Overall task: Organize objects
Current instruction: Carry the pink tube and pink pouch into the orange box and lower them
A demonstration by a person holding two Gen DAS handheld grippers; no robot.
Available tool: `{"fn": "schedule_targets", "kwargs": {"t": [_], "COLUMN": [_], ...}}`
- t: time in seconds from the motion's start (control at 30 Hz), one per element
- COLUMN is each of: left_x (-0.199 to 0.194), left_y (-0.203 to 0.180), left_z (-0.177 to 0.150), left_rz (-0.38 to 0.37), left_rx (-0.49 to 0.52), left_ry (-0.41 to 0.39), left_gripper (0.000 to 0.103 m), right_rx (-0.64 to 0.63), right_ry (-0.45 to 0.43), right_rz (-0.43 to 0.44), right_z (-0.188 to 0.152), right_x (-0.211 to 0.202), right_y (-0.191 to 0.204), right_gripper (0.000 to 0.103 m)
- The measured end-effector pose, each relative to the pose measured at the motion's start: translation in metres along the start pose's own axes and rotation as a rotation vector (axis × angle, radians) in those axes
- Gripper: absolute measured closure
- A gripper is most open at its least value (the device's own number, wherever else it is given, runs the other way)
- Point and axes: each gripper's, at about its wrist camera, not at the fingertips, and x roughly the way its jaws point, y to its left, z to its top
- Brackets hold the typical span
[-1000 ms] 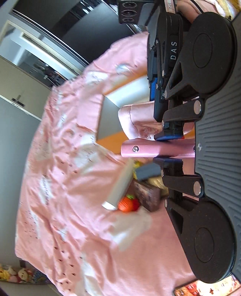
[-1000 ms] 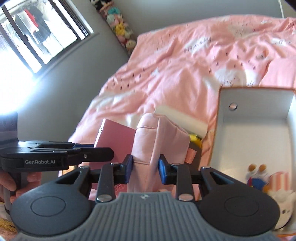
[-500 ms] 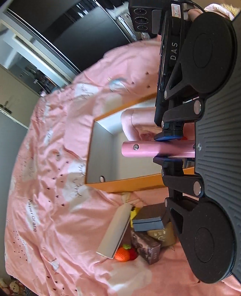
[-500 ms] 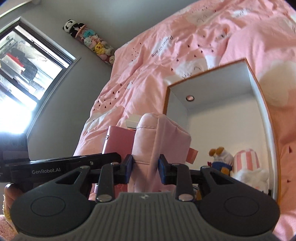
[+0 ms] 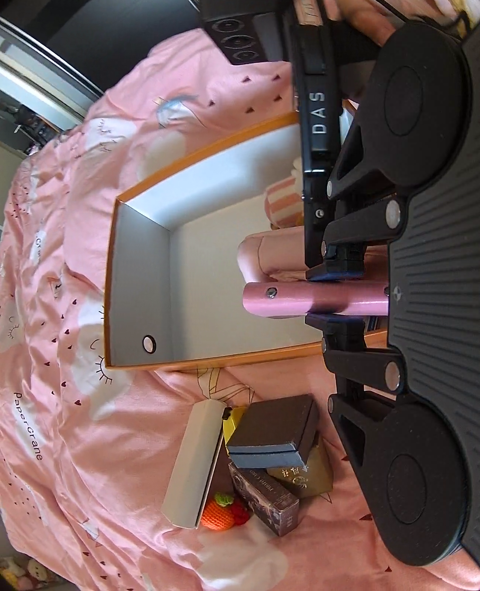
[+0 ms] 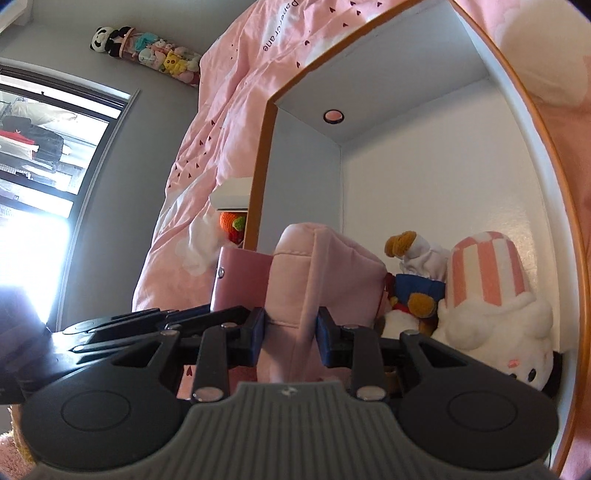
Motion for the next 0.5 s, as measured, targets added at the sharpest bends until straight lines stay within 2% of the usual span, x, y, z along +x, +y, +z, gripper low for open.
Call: {"fn": "schedule_targets", "kwargs": {"t": [0.17, 0.37, 0.5], "left_x": [0.005, 0.006, 0.015], "left_y": [0.006, 0.011, 0.012], "left_z": [-0.002, -0.004, -0.003], "left_rz": [0.025, 0.044, 0.036], "left_rx": [-0.018, -0.035, -0.029], "left_ry": [0.033, 0.042, 0.069], "left_gripper": [0.083, 0.083, 0.083], "right_rx": [-0.007, 0.066, 0.086], "right_ry": [0.036, 0.049, 0.069], "right_rz": [0.015, 0.064, 0.029], "right_z": [0.004, 0.002, 0.001], "right_x": [0.011, 0.023, 0.028], "right_y": [0.002, -0.008, -0.014], "right_gripper": [0.072, 0.072, 0.072]}}
